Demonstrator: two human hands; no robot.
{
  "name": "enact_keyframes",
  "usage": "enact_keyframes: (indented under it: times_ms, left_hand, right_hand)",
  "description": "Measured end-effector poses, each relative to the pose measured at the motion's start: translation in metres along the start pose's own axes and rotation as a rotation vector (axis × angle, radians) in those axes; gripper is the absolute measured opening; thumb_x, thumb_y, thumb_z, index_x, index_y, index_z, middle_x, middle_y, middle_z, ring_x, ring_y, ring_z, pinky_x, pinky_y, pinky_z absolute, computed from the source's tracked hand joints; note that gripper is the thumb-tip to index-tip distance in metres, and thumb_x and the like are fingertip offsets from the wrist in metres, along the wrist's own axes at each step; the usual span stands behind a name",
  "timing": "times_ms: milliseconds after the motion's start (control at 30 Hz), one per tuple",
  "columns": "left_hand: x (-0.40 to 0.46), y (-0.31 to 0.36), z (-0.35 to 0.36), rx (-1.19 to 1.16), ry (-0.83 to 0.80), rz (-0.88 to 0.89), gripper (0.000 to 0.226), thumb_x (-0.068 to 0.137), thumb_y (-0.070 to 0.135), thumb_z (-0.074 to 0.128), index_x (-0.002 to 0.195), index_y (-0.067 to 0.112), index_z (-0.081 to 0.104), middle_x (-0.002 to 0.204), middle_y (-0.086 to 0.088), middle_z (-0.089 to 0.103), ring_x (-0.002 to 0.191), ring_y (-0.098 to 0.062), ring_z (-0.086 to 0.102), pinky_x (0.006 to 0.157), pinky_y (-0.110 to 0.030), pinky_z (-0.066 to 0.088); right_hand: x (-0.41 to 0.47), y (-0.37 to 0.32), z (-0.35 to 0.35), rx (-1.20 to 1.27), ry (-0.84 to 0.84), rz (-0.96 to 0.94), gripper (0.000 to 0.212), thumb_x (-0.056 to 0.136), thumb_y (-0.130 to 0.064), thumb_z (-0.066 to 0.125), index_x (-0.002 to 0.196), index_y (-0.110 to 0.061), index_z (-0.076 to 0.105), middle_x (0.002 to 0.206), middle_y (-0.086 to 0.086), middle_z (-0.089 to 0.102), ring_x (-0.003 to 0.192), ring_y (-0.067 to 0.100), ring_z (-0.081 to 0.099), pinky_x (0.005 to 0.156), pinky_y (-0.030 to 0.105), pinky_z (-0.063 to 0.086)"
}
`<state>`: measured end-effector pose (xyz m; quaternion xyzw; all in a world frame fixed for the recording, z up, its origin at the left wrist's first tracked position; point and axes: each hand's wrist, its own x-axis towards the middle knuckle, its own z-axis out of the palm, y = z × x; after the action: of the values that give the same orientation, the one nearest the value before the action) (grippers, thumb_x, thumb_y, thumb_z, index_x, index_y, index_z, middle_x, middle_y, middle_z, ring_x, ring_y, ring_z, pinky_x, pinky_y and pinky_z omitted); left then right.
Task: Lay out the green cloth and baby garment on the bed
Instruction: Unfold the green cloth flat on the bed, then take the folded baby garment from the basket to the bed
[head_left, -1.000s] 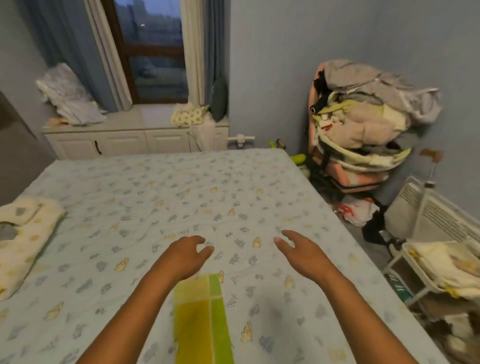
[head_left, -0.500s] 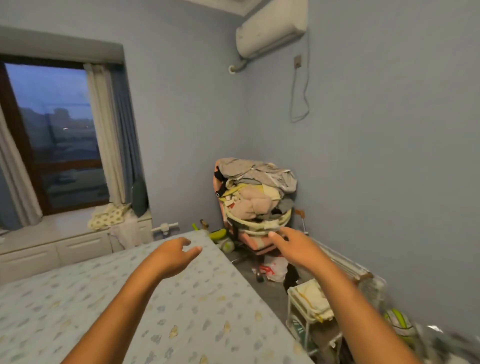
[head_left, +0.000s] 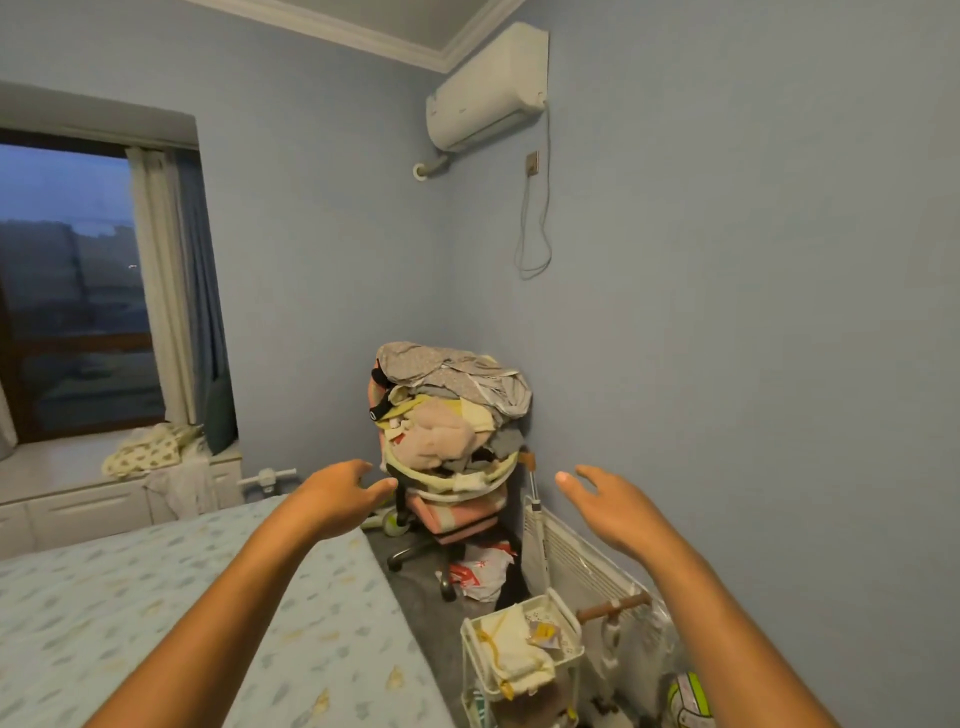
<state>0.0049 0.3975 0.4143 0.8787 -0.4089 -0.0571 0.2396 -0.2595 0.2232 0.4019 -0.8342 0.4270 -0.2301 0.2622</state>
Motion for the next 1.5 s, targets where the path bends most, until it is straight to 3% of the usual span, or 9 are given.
enact_keyframes:
  times_ms: [300,433,567,700,800,1000,1133,1300,1500]
  left_hand:
    - [0.083,0.068,0.104,-0.024,0.06,0.002,0.067,0.087,0.064,0.05,0.138,0.022,0.048,0.142,-0.006,0.053,0.124,-0.026,0.054,0.095,-0.039,0.047]
    - [0.12,0.092,0.145,-0.05,0.054,-0.021,0.053,0.087,0.058,0.053,0.126,0.022,0.058,0.131,-0.006,0.061,0.113,-0.024,0.059,0.08,-0.032,0.046]
    - [0.156,0.113,0.177,-0.036,0.031,-0.102,0.062,0.088,0.059,0.052,0.137,0.02,0.05,0.14,-0.006,0.055,0.122,-0.026,0.055,0.094,-0.039,0.048]
    - [0.191,0.126,0.217,-0.016,0.032,-0.192,0.063,0.09,0.057,0.052,0.139,0.019,0.047,0.141,-0.007,0.053,0.124,-0.026,0.053,0.095,-0.039,0.047]
    - [0.215,0.128,0.256,0.004,0.024,-0.247,0.059,0.091,0.055,0.052,0.138,0.018,0.048,0.137,-0.008,0.056,0.12,-0.026,0.055,0.092,-0.037,0.046]
    - [0.256,0.101,0.346,-0.034,-0.046,-0.368,0.062,0.091,0.055,0.052,0.141,0.018,0.046,0.14,-0.008,0.054,0.123,-0.026,0.054,0.096,-0.037,0.046]
    - [0.286,0.057,0.421,-0.073,-0.122,-0.456,0.062,0.09,0.055,0.053,0.141,0.02,0.046,0.139,-0.007,0.055,0.122,-0.026,0.055,0.094,-0.036,0.046]
    - [0.318,-0.005,0.536,-0.12,-0.248,-0.558,0.06,0.089,0.058,0.053,0.136,0.022,0.048,0.137,-0.007,0.057,0.119,-0.027,0.056,0.093,-0.037,0.047]
    - [0.342,-0.061,0.658,-0.214,-0.452,-0.667,0.072,0.09,0.056,0.051,0.151,0.03,0.021,0.151,-0.013,0.037,0.132,-0.034,0.045,0.105,-0.044,0.04]
  right_hand:
    - [0.092,0.098,-0.01,0.004,-0.011,-0.02,0.067,0.094,-0.061,0.04,0.15,-0.024,0.035,0.156,0.001,0.035,0.142,0.021,0.034,0.113,0.039,0.03]
    - [0.141,0.138,-0.007,0.005,-0.053,-0.01,0.067,0.095,-0.059,0.04,0.151,-0.022,0.035,0.156,0.002,0.036,0.142,0.022,0.035,0.113,0.039,0.03]
    - [0.191,0.17,0.003,0.023,-0.108,0.004,0.065,0.095,-0.059,0.04,0.15,-0.024,0.037,0.154,0.001,0.038,0.139,0.022,0.038,0.11,0.037,0.033]
    - [0.246,0.204,0.024,0.047,-0.14,-0.044,0.054,0.096,-0.055,0.04,0.142,-0.027,0.046,0.147,0.003,0.048,0.121,0.019,0.051,0.091,0.029,0.041]
    - [0.287,0.233,0.05,0.065,-0.226,-0.044,0.059,0.096,-0.056,0.04,0.146,-0.025,0.042,0.149,0.003,0.046,0.132,0.023,0.046,0.103,0.037,0.039]
    - [0.348,0.287,0.133,0.069,-0.376,-0.004,0.056,0.095,-0.055,0.041,0.143,-0.027,0.046,0.146,0.003,0.05,0.13,0.025,0.048,0.092,0.034,0.039]
    - [0.368,0.325,0.217,0.0,-0.553,0.041,0.058,0.093,-0.058,0.04,0.141,-0.027,0.048,0.144,0.004,0.052,0.13,0.026,0.048,0.105,0.043,0.041]
    - [0.381,0.378,0.333,-0.023,-0.741,0.121,0.051,0.096,-0.048,0.043,0.139,-0.022,0.051,0.138,0.007,0.056,0.122,0.027,0.053,0.099,0.038,0.044]
    - [0.396,0.432,0.451,-0.034,-0.825,0.174,0.051,0.093,-0.046,0.053,0.137,-0.02,0.053,0.144,0.007,0.05,0.133,0.026,0.041,0.11,0.04,0.035]
